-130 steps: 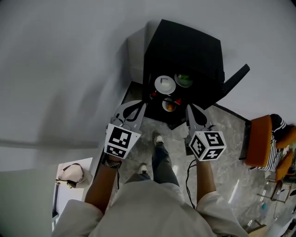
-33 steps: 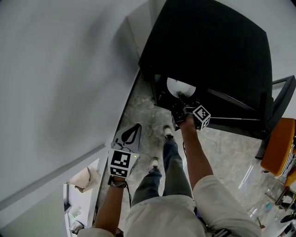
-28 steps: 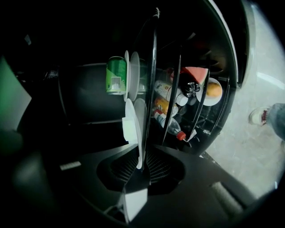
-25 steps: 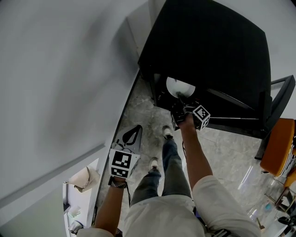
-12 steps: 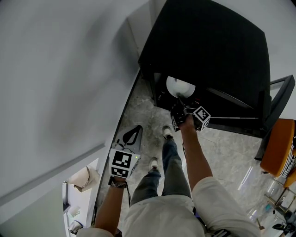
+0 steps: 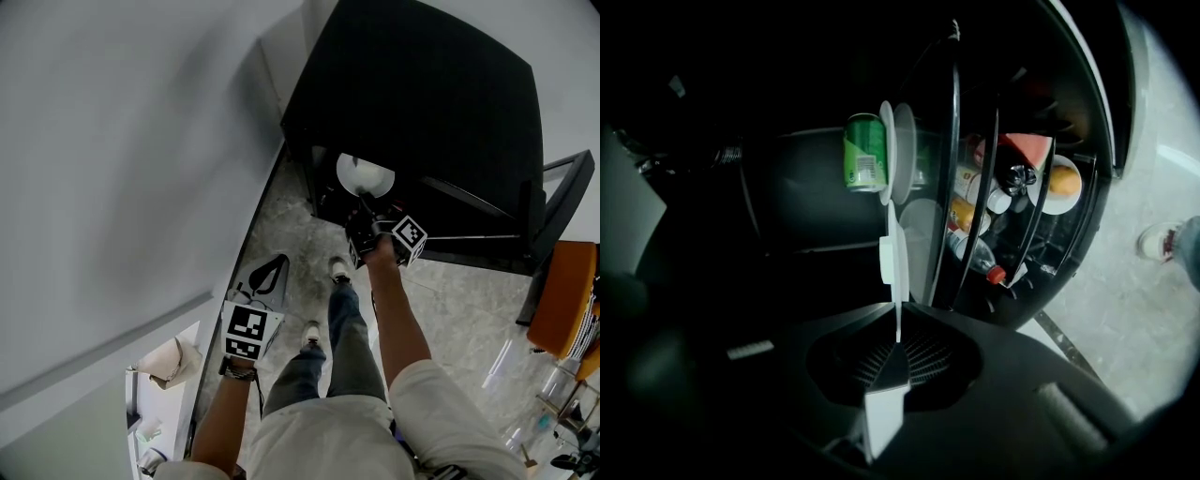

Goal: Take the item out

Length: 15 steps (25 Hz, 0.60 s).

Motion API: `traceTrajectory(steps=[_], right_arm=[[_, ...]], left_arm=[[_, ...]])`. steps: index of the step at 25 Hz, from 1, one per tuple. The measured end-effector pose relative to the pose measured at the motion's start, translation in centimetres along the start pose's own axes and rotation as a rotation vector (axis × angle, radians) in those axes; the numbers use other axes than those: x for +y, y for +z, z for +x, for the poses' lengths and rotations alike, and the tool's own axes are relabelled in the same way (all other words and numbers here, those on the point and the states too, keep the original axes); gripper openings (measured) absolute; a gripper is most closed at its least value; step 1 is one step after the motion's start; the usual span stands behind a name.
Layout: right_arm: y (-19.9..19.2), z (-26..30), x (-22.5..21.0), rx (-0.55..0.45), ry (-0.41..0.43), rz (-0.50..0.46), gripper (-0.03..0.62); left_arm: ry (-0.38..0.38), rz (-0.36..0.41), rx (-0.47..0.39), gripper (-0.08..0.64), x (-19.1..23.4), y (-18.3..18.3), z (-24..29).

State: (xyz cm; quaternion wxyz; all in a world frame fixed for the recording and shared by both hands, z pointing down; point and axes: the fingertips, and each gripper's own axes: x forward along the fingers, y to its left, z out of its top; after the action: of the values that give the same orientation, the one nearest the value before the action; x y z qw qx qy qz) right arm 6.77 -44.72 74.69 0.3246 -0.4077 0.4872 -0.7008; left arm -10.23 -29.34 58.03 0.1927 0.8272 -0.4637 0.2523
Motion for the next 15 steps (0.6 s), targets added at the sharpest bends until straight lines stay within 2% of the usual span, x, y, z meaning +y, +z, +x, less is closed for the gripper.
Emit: traceTrajectory(steps=[8,15], right_arm=[[-0.8,-1.4,-0.5,0.015,0.015,-0.03,0.014],[-2.0,-2.3,1.5,0.051,0.055,-0.107,0.014]], left_arm=[[-0.006,0.003,0.004,0.005,-0.5,-0.3,0.0],[-0.012,0.011,0.003,0.005,-0.8,-0.4,0.0]])
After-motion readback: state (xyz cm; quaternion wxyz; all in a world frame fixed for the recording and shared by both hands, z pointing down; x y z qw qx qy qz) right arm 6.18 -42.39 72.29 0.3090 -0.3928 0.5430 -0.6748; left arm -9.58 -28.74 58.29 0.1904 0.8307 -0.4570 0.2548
